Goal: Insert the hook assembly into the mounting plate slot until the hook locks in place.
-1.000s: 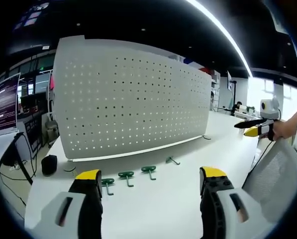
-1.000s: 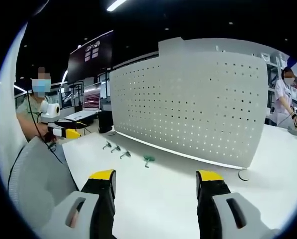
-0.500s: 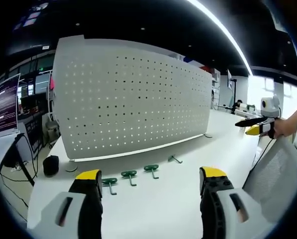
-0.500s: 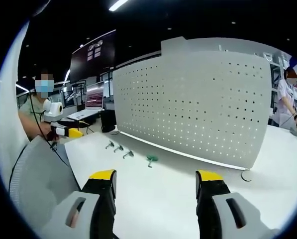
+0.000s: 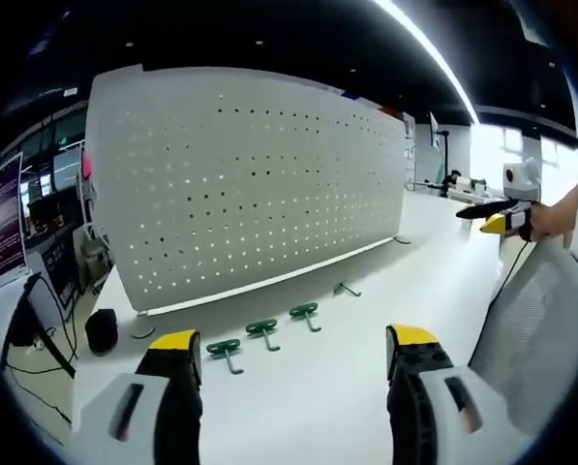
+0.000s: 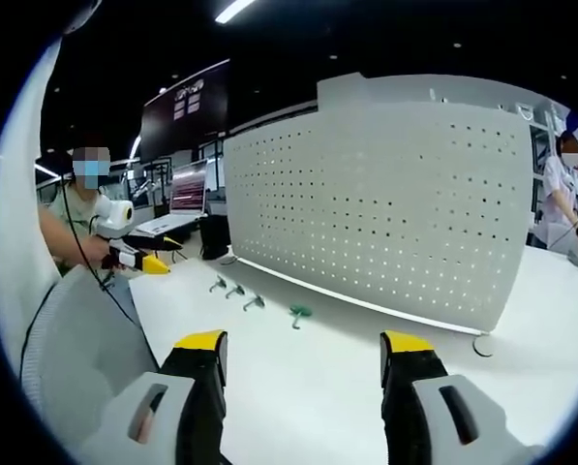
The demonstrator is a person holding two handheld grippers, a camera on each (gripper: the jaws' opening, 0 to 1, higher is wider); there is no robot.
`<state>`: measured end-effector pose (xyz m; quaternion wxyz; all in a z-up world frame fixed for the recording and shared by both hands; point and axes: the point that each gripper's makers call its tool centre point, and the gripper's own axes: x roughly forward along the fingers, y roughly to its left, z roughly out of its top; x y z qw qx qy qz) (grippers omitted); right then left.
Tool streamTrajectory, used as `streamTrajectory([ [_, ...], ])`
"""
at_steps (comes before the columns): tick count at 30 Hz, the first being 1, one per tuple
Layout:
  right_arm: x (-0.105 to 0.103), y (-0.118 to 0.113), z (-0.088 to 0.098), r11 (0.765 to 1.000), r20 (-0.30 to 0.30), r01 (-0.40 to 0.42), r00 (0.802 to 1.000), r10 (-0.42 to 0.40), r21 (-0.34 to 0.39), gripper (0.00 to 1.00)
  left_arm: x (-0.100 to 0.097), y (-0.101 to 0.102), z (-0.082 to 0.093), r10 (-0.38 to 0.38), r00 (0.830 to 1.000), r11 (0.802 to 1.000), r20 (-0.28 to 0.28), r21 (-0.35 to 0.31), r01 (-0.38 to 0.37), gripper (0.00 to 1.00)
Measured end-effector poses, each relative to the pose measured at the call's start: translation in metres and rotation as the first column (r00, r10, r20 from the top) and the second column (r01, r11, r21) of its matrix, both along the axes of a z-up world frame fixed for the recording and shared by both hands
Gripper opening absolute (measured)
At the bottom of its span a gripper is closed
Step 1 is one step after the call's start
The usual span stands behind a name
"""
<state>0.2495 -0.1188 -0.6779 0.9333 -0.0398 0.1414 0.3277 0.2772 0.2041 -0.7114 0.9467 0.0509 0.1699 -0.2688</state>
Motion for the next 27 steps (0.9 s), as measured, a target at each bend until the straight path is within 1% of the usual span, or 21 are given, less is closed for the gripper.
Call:
streamTrajectory([
  [7,-0.001,0.003,0.003,1.000,0.005,-0.010,1.000,0.010,-0.002,0.61,0.010,0.009,-0.004,-0.035,0.999,0.998,-0.017,0.047,0.036,0.79],
  [9,-0.002,0.003,0.004,1.000,0.006,-0.011,1.000,0.011,-0.001,0.61,0.011,0.011,-0.008,-0.061,0.998,0.995,-0.025,0.083,0.063,0.78],
  [11,-0.002,0.004,0.004,1.000,0.006,-0.012,1.000,0.012,-0.001,0.61,0.012,0.012,-0.010,-0.116,0.993,0.983,-0.023,0.137,0.118,0.78],
  [12,-0.002,0.004,0.004,1.000,0.004,-0.011,1.000,0.011,-0.001,0.61,0.015,0.016,-0.010,-0.123,0.992,0.978,-0.021,0.169,0.124,0.77],
  [13,-0.003,0.004,0.005,1.000,0.005,-0.010,1.000,0.010,-0.002,0.61,0.016,0.016,-0.011,-0.116,0.993,0.981,-0.028,0.156,0.118,0.77],
  [14,-0.003,0.004,0.004,1.000,0.004,-0.009,1.000,0.009,-0.004,0.61,0.018,0.018,-0.011,-0.126,0.991,0.979,-0.036,0.157,0.130,0.76],
  [17,-0.003,0.003,0.005,1.000,0.001,-0.004,1.000,0.004,0.004,0.60,0.023,0.024,-0.013,-0.142,0.989,0.969,-0.042,0.197,0.147,0.76],
  [19,-0.003,0.003,0.004,1.000,0.000,-0.002,1.000,0.002,0.005,0.60,0.025,0.025,-0.014,-0.157,0.986,0.964,-0.049,0.208,0.164,0.76],
  [22,-0.004,0.003,0.004,1.000,-0.003,0.000,1.000,0.000,0.005,0.60,0.029,0.029,-0.018,-0.183,0.981,0.948,-0.060,0.256,0.192,0.76],
  [24,-0.004,0.002,0.005,0.999,-0.019,0.016,1.000,-0.015,0.035,0.60,0.032,0.031,-0.019,-0.189,0.980,0.938,-0.057,0.286,0.197,0.75],
  [25,-0.004,0.001,0.005,0.999,-0.022,0.017,1.000,-0.017,0.034,0.60,0.032,0.032,-0.020,-0.187,0.980,0.938,-0.069,0.283,0.199,0.74],
  [27,-0.005,0.002,0.006,0.999,-0.013,0.013,1.000,-0.013,0.032,0.60,0.035,0.031,-0.020,-0.193,0.979,0.937,-0.065,0.283,0.203,0.74],
])
